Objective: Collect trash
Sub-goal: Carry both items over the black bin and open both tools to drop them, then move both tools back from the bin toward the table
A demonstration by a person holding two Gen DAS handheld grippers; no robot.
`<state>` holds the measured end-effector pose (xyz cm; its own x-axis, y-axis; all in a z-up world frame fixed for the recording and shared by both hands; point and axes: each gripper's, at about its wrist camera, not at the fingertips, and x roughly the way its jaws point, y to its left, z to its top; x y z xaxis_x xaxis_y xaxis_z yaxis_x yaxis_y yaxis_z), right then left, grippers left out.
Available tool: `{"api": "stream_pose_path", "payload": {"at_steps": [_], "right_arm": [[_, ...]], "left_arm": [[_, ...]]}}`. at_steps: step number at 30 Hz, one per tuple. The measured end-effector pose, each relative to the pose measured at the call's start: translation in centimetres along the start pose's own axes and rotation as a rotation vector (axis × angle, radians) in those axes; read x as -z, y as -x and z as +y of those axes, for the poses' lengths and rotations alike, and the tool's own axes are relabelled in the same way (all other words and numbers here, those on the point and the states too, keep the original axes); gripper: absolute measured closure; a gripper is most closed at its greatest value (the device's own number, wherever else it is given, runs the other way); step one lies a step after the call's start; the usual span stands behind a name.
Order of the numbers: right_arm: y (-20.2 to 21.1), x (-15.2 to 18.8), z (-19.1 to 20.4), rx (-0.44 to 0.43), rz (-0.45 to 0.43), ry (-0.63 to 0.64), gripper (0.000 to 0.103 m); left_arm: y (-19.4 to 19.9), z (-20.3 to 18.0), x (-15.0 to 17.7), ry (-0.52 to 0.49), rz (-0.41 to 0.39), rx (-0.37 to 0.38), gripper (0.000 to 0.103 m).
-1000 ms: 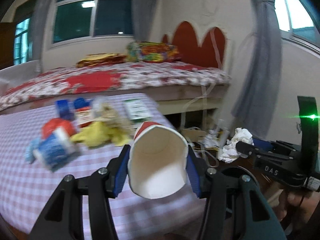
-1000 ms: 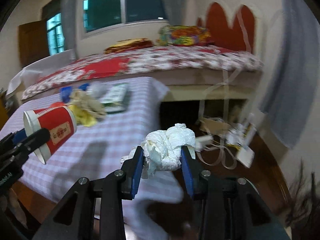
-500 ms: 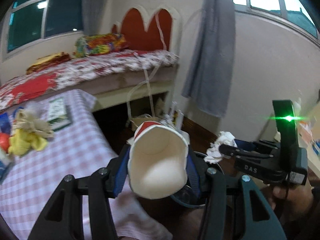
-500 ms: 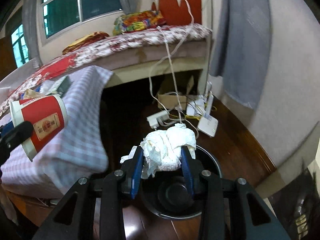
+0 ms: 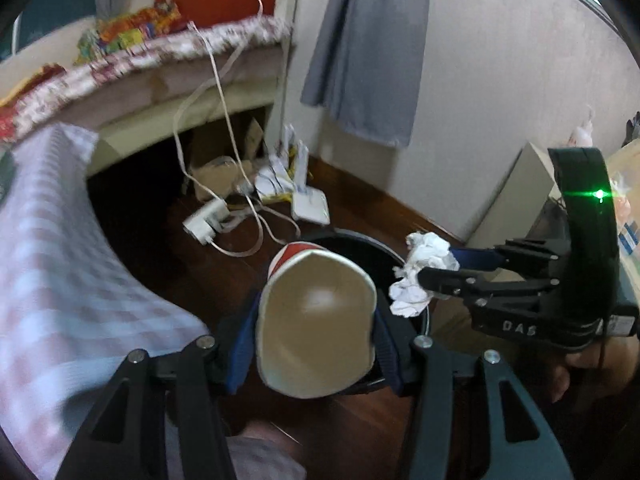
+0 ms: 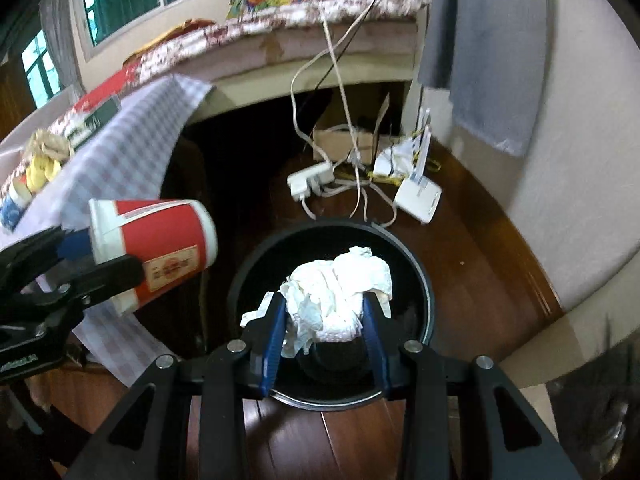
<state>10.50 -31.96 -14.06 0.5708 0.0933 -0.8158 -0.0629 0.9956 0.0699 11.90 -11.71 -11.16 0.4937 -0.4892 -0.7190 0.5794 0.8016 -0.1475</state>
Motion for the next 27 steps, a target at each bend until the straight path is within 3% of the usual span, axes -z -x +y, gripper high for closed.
{"api": "stream_pose_path", "payload": {"at_steps": [6,7,8,9,10,14,21,27], "right_arm": [[-4.3,0.8,-1.1,-0.041,0.118,0.036,0.061],[-5.2,1.0,-1.0,-0.026,0.137,0.068,0.057],[-5.9,1.0,-1.0,-0.013,0.154,0.092,0.05],[-7.0,1.2,-1.0,0.014,0.185,0.116,0.024],[-7.8,1.5,-1.1,0.039,0.21,0.139,0.011],[-8.1,1.9,-3.2,0.115,0.237,0.089,0.012],[-3.2,0.7,-4.5,0.254,0.179,0.025,0.012],[0.7,-1.2,-3.3,0.273,0.099,-0.002,0.011]], "left_arm": [[-3.7,-0.3,-0.1,0.009,0.081,0.039,0.041],[-4.1,-0.2,-0.1,0.016,0.093,0.051,0.032],[-4.6,-0.1,-0.2,0.027,0.114,0.072,0.022],[-5.3,0.0,-0.2,0.043,0.141,0.08,0.017],[-5.7,0.3,-0.3,0.056,0.156,0.069,0.008],[-5.8,-0.1,-0.1,0.036,0.171,0.01,0.006],[-2.8,-1.0,-0.5,0.026,0.087,-0.06,0.001],[0.0,-1.7,-2.0,-0.006,0.018,-0.147,0.001]]}}
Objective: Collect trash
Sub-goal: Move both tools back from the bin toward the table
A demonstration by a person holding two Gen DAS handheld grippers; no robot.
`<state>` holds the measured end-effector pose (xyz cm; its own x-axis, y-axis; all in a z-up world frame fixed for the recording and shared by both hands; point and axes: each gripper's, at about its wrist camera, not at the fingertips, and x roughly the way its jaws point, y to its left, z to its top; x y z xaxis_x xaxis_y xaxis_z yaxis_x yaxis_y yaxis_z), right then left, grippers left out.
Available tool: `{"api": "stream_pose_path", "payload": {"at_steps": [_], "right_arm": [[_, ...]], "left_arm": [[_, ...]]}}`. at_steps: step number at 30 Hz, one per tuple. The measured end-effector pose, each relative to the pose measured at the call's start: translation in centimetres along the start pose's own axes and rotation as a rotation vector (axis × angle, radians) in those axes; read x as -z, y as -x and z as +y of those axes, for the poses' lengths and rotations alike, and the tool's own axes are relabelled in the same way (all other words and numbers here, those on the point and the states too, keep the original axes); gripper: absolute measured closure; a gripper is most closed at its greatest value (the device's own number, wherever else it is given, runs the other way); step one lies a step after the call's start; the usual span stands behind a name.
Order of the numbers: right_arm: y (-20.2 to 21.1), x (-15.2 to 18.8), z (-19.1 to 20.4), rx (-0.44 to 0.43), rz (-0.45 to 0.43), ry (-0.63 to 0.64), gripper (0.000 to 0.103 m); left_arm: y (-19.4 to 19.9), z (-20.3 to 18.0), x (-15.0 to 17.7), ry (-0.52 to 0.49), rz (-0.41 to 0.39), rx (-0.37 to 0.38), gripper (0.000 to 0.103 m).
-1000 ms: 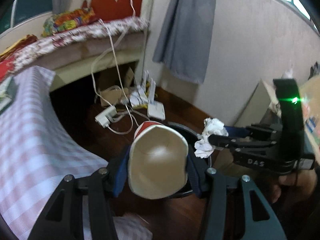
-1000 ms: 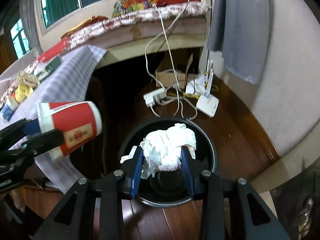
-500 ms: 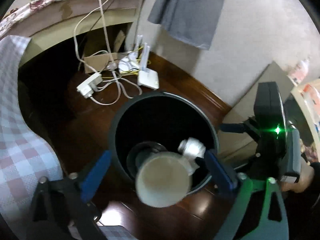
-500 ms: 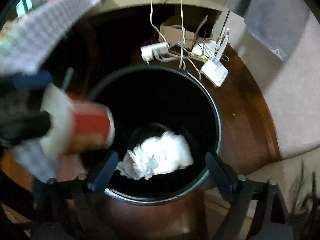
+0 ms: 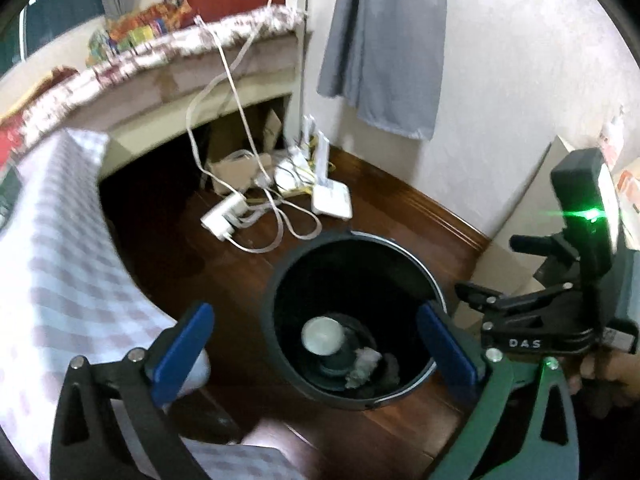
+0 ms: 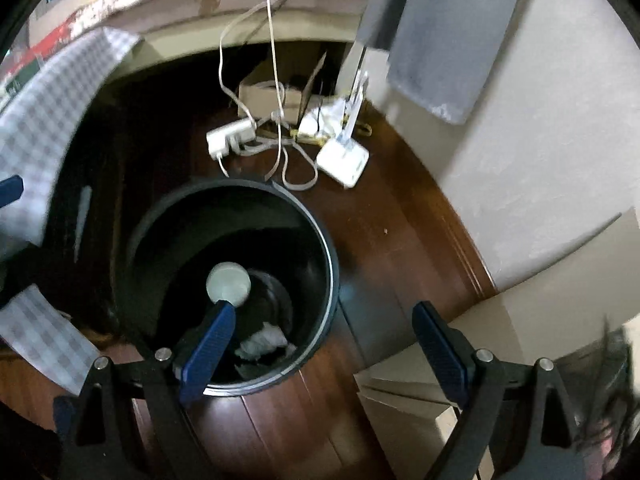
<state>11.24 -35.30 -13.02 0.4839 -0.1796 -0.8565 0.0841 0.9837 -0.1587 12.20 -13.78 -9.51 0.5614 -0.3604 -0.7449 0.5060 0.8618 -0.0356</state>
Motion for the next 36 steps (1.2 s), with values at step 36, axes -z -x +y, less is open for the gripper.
{"api": "stream_pose_path", "payload": {"at_steps": [36], "right_arm": [[12.7,-7.4,18.6,-0.233,-0.293,0.199,0.011]], "left_arm": [[15.5,15.1,4.0,0.251,-0.293,-0.409,0.001]]}}
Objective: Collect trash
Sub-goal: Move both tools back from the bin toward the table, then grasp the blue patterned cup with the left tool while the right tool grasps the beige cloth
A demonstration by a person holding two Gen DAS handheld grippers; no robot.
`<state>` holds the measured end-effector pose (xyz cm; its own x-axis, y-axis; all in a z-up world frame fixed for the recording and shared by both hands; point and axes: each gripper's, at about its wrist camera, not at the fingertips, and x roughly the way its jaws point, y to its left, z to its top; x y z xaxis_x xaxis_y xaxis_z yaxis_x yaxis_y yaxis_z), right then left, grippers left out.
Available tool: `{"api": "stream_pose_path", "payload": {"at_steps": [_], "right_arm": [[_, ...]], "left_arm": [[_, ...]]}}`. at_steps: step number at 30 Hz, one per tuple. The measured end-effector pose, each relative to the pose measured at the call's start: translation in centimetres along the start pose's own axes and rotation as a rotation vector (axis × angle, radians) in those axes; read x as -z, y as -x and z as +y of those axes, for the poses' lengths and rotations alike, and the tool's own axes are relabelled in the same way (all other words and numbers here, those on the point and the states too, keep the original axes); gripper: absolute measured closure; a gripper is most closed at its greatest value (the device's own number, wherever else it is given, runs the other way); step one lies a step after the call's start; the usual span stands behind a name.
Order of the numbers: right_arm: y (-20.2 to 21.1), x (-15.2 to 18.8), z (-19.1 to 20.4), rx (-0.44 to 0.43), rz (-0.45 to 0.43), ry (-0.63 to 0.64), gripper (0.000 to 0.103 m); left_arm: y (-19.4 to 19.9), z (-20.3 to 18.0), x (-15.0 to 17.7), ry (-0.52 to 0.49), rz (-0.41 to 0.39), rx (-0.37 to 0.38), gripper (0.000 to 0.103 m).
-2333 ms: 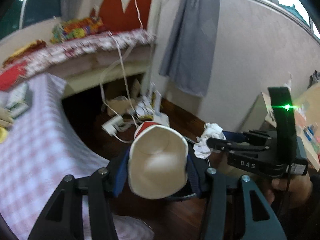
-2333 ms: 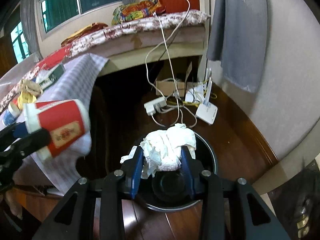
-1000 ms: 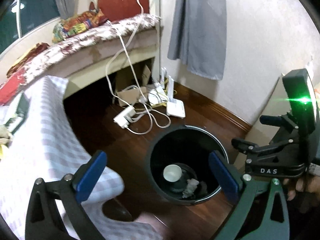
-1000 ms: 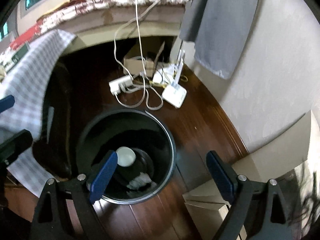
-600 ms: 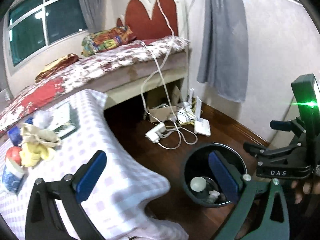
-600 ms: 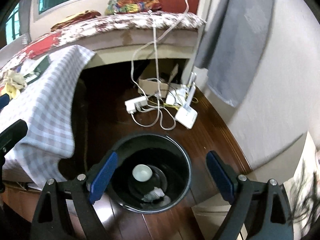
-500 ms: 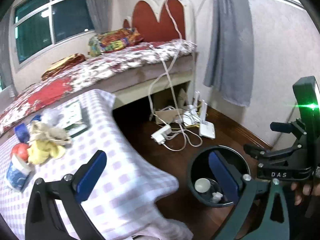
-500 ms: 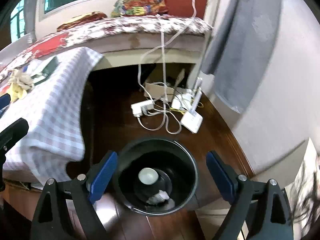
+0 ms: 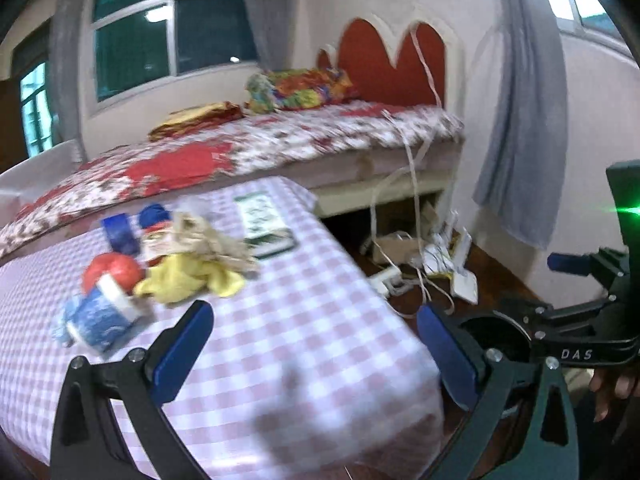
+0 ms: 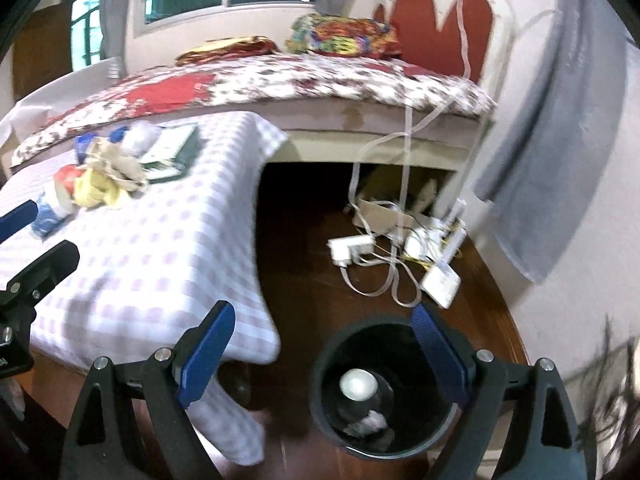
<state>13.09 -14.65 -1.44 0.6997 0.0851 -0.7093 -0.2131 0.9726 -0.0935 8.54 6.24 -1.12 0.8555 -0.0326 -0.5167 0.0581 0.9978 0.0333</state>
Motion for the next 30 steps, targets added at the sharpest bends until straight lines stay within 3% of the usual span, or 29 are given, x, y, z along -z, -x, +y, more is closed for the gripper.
{"api": "stream_pose_path", "payload": {"at_steps": [10,15,19,24,30], "right_arm": [[-0.9,-3.1,7.7,-0.126,-0.039,0.091,0.011],[-1.9,-4.1,11.0,-0.181,-0.042,0.126,0.011],[-2.3,-5.1,13.2,-0.25,-0.061,0.141,0.011],[-3.4,-6.8,16.0,-0.292,-0.083,0.17,0.011],[-6.0,-8.3,17.8,-0.305,-0.062,0.182,0.011]], "left_arm": [[1.0,10.3,1.5,0.184,0.008,-0.121,0.001],[1.2,14.5,2.5,0.257,0.022,-0.134,0.001],[0.7,16.9,2.7,0.223,0.021,-0.218,0.001],[-0.9,19.4,2.7,0.185,0.029,-0.244,0.001],[-4.5,21.2,2.7,0.109,0.114,-0.218,0.001]]}}
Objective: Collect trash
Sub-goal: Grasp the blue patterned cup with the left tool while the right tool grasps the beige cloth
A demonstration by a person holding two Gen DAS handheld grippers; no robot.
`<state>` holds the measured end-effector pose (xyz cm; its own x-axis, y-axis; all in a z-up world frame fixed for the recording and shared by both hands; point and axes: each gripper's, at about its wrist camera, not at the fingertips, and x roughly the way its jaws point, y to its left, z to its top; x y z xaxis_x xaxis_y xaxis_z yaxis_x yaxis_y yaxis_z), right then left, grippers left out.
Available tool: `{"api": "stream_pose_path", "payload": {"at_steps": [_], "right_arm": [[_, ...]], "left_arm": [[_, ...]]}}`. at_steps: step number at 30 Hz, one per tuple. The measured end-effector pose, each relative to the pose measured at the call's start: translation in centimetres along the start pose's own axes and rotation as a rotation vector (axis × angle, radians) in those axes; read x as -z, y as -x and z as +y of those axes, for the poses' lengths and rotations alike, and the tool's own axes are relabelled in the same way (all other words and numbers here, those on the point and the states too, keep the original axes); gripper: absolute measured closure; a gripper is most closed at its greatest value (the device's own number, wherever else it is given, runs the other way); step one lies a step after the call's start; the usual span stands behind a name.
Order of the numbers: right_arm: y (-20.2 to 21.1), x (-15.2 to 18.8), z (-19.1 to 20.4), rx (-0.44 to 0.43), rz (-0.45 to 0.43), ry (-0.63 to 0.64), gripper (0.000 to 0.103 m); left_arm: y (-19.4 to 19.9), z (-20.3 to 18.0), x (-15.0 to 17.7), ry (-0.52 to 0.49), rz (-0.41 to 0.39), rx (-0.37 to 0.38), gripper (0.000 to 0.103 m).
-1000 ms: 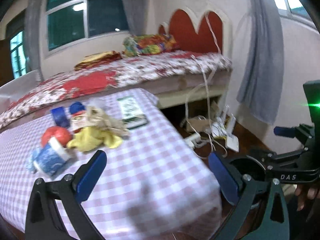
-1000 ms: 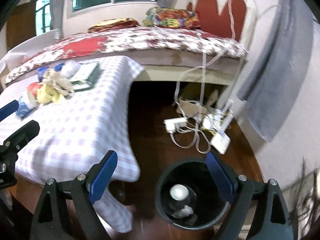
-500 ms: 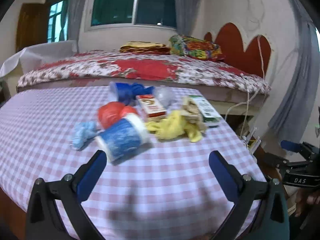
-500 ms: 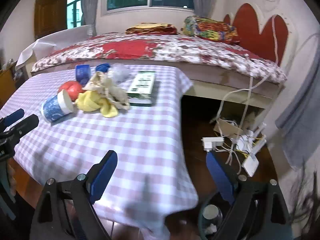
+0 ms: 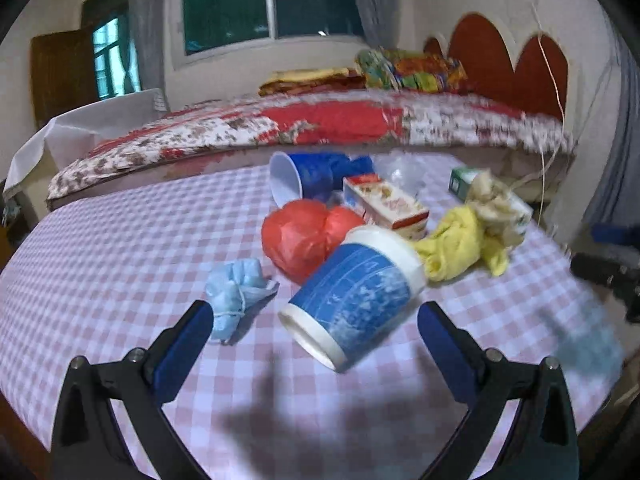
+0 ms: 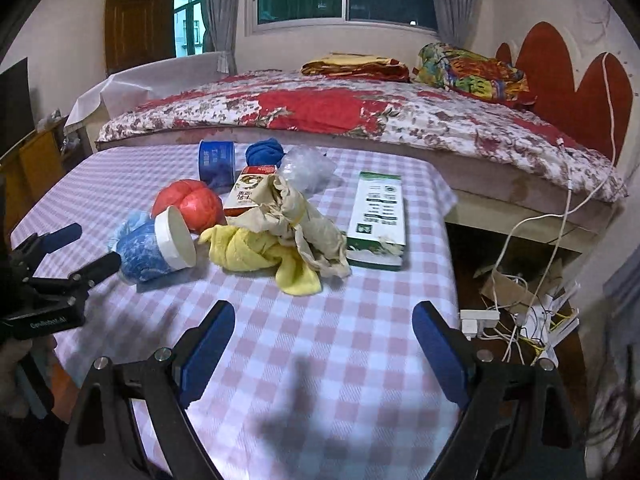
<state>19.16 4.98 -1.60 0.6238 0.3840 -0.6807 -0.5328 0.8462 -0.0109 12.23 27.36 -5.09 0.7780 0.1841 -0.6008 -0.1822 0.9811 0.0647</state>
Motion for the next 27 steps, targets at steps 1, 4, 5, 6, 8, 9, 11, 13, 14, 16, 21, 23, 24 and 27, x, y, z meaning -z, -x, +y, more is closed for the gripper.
{"api": "stream_pose_path", "payload": {"at_steps": [1,4,5,6,8,9,11,13,14,16,21,23,24,27], "right_arm": [[-0.4,-0.1,0.0,-0.001,0.004,0.0,0.011],[-1.9,-0.4,0.0,0.0,0.021,-0.003,0.011],[-2.5,-0.6,-0.1,-0.001,0.028,-0.005,0.011],[-3.1,-0.7,-0.1,-0.002,0.034,-0.006,0.011],[-3.9,-0.9,0.0,-0.002,0.04,-0.004,0.011],[-4.3,-1.1,0.1,-0.004,0.039,-0.002,0.011],[-4.8,-1.6,0.3,-0.006,0.032,0.001,0.011],[-5.2,-2.3,0.5,-0.015,0.019,-0.001,0.011],[-5.5,-2.8,0.7,-0.027,0.009,0.002,0.011],[-5.8,-3.7,1.1,-0.035,-0.01,0.015,0.011],[-7.4,-5.0,1.9,-0.063,-0.008,0.04,0.028],[-7.8,-5.1,2.0,-0.086,0.003,0.039,0.052],[-7.9,-5.1,2.1,-0.083,0.007,0.04,0.066],[-7.4,-4.7,2.1,-0.095,0.0,0.032,0.07]], "left_arm": [[-0.5,0.0,0.0,-0.014,0.015,0.009,0.001],[-2.1,-0.4,0.0,-0.039,0.049,0.044,0.002],[-2.5,-0.6,0.0,-0.043,0.058,0.056,0.007],[-3.0,-0.8,-0.1,-0.043,0.072,0.068,0.011],[-3.8,-1.1,-0.1,-0.023,0.105,0.09,0.026],[-3.9,-1.1,-0.3,-0.01,0.115,0.094,0.028],[-3.5,-0.9,-0.6,0.023,0.089,0.116,0.032],[-3.4,-0.8,-0.9,0.044,0.086,0.135,0.034],[-3.4,-0.8,-0.9,0.05,0.084,0.137,0.035],[-3.5,-1.0,-1.1,0.054,0.086,0.144,0.036],[-3.4,-1.3,-1.2,0.062,0.08,0.153,0.039],[-3.7,-1.5,-1.4,0.064,0.077,0.156,0.04],[-3.6,-1.5,-1.4,0.066,0.077,0.159,0.04],[-3.0,-1.5,-1.3,0.074,0.068,0.163,0.041]]}}
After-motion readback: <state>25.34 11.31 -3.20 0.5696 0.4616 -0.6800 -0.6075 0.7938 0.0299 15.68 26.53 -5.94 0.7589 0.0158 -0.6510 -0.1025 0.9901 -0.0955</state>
